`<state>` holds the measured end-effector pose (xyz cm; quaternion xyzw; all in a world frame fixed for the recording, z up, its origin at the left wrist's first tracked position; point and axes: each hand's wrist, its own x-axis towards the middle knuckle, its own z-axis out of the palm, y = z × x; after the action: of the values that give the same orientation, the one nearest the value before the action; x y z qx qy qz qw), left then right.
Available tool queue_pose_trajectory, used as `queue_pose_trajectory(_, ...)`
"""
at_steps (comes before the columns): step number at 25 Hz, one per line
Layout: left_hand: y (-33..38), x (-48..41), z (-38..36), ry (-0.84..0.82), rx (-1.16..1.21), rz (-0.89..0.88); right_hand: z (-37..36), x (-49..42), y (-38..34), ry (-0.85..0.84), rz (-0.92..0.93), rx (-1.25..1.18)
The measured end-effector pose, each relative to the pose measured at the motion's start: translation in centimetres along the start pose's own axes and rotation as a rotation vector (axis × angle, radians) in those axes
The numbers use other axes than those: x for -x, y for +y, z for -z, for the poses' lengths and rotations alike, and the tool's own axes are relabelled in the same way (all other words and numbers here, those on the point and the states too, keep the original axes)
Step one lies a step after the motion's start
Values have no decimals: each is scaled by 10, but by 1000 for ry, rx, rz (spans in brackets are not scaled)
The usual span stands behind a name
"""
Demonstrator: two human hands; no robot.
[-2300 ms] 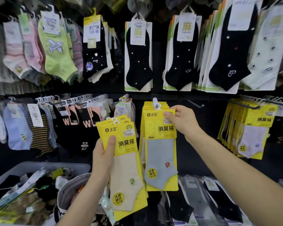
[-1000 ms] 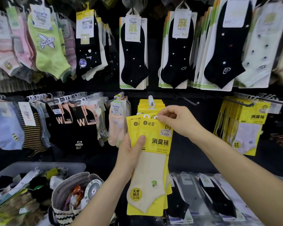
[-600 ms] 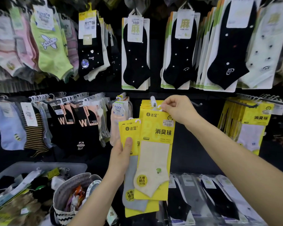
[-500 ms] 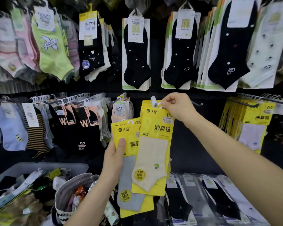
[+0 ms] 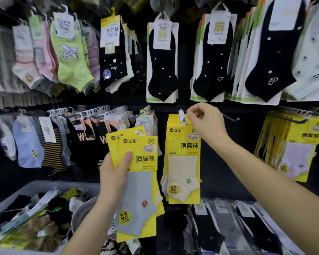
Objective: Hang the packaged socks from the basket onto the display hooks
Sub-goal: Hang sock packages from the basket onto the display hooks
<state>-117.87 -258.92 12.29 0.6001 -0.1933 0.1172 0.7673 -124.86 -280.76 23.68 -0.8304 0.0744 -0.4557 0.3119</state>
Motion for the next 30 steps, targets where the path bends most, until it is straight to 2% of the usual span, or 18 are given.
queue_pose_trajectory(4,8,12,-29,-148,12,-34,-6,27,-19,-181,94,-16)
queue_pose_trajectory(7,8,20,-50,-204,40,-50,0,32,-16,-328,32,31)
queue_pose_trajectory(12,-1,26,-68,-223,75,-21,19,30,-1,-415,-28,46)
queue_pose_trajectory(15,-3,28,-73,-231,48,-32,23,21,6,-361,-53,46)
queue_pose_trajectory(20,-16,14,-53,12,14,-10,15,-5,8,-219,-146,10)
queue_pose_trajectory(24,-15,2,-22,126,-25,15,5,-19,10,-193,-177,12)
queue_pose_trajectory(27,-10,-4,-5,162,-67,-5,-2,-20,9,-199,-147,81)
queue_pose_trajectory(30,0,-4,1,106,-124,-46,1,-21,9,-247,-179,46)
